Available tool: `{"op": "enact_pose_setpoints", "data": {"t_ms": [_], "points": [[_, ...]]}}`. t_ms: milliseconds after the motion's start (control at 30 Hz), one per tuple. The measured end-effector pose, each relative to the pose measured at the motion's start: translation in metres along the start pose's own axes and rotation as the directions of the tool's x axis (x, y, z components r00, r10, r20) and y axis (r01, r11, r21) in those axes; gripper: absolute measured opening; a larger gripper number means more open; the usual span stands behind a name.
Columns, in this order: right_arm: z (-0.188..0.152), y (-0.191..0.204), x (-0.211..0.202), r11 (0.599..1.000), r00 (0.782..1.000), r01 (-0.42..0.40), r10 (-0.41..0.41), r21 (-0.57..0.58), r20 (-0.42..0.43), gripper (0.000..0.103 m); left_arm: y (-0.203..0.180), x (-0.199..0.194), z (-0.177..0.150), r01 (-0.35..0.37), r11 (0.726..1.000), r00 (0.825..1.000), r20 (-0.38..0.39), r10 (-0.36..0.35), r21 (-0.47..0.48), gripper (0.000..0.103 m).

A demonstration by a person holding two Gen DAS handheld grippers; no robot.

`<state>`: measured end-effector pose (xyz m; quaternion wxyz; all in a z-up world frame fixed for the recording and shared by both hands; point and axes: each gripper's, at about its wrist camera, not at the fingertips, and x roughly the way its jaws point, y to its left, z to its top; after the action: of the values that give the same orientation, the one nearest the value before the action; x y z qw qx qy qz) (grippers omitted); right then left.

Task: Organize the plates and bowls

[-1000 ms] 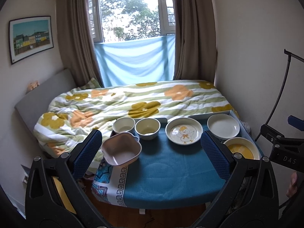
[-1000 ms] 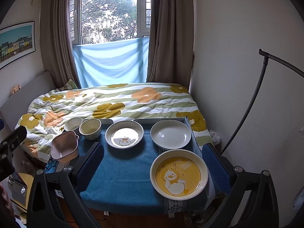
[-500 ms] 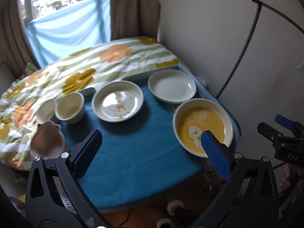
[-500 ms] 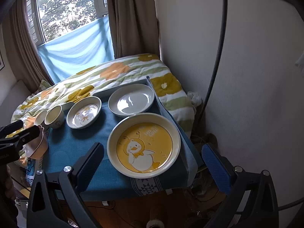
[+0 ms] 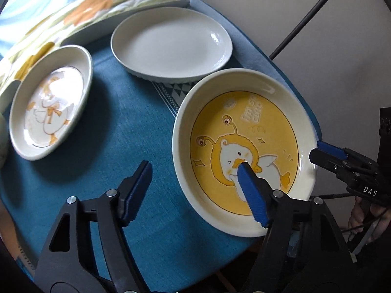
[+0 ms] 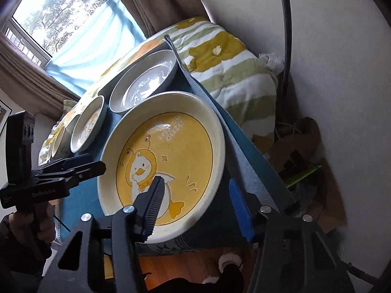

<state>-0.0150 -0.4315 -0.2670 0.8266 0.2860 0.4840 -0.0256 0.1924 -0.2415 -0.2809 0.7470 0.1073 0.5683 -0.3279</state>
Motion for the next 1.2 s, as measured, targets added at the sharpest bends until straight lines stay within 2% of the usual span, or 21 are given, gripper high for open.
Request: {"op": "enact_pose_setpoints", "data": {"t_ms": [100, 133, 200, 233, 300, 333, 400, 467, 567, 867, 1200], "points": [[0.005, -0.008, 0.008, 1.0, 1.0, -0.017, 0.017, 0.005, -0.023, 0.035, 0.003, 0.014, 0.003, 0.008, 1.0, 1.0, -0.03, -0.008, -0.005, 0.061], [0.006, -0.01, 0.01, 1.0, 0.999, -0.018, 0.018, 0.006, -0.033, 0.034, 0.002, 0.018, 0.004, 0.01, 1.0, 0.999, -0.037, -0.01, -0.006, 0.058], [0.011, -0.015, 0.017, 1.0, 0.999, -0.021, 0.021, 0.007, -0.042, 0.031, 0.002, 0.025, 0.005, 0.018, 1.0, 0.998, -0.059, -0.019, -0.007, 0.042], [0.012, -0.017, 0.018, 1.0, 0.999, -0.023, 0.023, 0.008, -0.047, 0.029, 0.003, 0.027, 0.006, 0.02, 1.0, 0.998, -0.067, -0.02, -0.007, 0.039], [0.015, -0.02, 0.023, 1.0, 0.998, -0.024, 0.024, 0.006, -0.053, 0.022, 0.004, 0.033, 0.008, 0.021, 1.0, 0.996, -0.082, -0.022, -0.008, 0.025], [0.015, -0.021, 0.023, 1.0, 0.998, -0.026, 0.026, 0.005, -0.054, 0.02, 0.004, 0.035, 0.008, 0.023, 1.0, 0.996, -0.091, -0.024, -0.01, 0.023], [0.018, -0.021, 0.026, 1.0, 0.998, -0.024, 0.024, 0.0, -0.058, 0.011, 0.007, 0.038, 0.01, 0.03, 0.999, 0.995, -0.089, -0.032, -0.025, 0.02], [0.019, -0.02, 0.027, 1.0, 0.998, -0.012, 0.012, 0.002, -0.054, 0.01, 0.01, 0.039, 0.01, 0.041, 0.998, 0.995, -0.091, -0.044, -0.039, 0.019], [0.02, -0.018, 0.029, 1.0, 0.999, -0.003, 0.003, 0.001, -0.052, 0.01, 0.015, 0.045, 0.01, 0.042, 0.998, 0.995, -0.092, -0.046, -0.046, 0.017], [0.026, -0.018, 0.031, 1.0, 0.997, 0.012, -0.012, -0.007, -0.071, 0.01, 0.006, 0.048, 0.009, -0.01, 1.0, 0.997, -0.071, 0.01, -0.011, 0.018], [0.034, 0.001, 0.021, 0.995, 1.0, 0.011, -0.014, -0.099, -0.025, 0.011, 0.016, 0.008, -0.003, 0.0, 0.999, 1.0, 0.002, 0.0, -0.047, 0.018]]}}
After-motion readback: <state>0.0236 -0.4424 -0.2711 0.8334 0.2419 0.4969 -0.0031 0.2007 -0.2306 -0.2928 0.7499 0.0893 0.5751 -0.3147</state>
